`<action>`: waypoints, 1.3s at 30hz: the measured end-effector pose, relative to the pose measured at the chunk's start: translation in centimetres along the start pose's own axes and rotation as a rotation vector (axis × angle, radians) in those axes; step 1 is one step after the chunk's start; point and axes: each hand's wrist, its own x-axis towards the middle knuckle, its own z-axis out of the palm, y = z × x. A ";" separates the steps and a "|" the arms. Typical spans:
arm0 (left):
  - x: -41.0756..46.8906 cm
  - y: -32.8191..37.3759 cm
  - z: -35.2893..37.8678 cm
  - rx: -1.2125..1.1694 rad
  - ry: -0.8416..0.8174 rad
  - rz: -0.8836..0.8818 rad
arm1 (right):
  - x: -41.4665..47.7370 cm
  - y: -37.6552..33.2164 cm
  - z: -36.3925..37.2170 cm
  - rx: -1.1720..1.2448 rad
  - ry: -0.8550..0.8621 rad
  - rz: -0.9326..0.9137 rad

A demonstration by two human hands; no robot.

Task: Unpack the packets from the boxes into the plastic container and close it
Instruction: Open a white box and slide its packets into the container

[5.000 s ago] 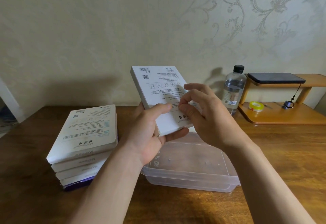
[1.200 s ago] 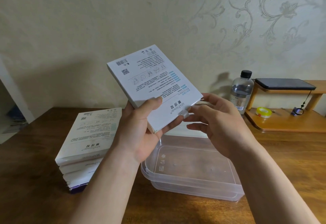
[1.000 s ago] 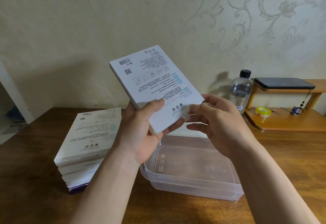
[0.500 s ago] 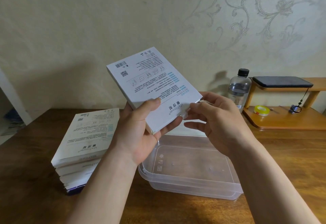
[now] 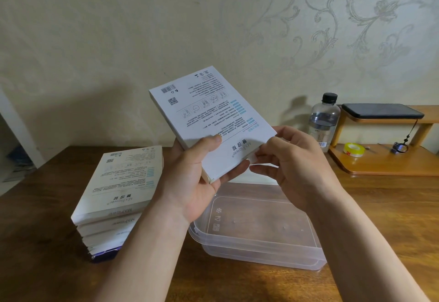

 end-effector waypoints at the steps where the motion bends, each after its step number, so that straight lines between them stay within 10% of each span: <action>1: 0.0 -0.1 0.0 0.010 0.001 -0.001 | 0.1 0.1 0.1 0.008 0.006 -0.002; 24: -0.2 0.6 0.1 -0.122 0.032 -0.287 | 0.6 0.2 -2.8 -0.125 -0.199 -0.135; 33: 0.4 0.4 -0.2 -0.324 0.162 -0.392 | 0.5 0.7 -2.5 -0.816 0.036 -0.397; 39: 0.5 0.1 -0.1 -0.271 0.159 -0.354 | 0.9 0.2 -2.7 -0.578 0.146 -0.288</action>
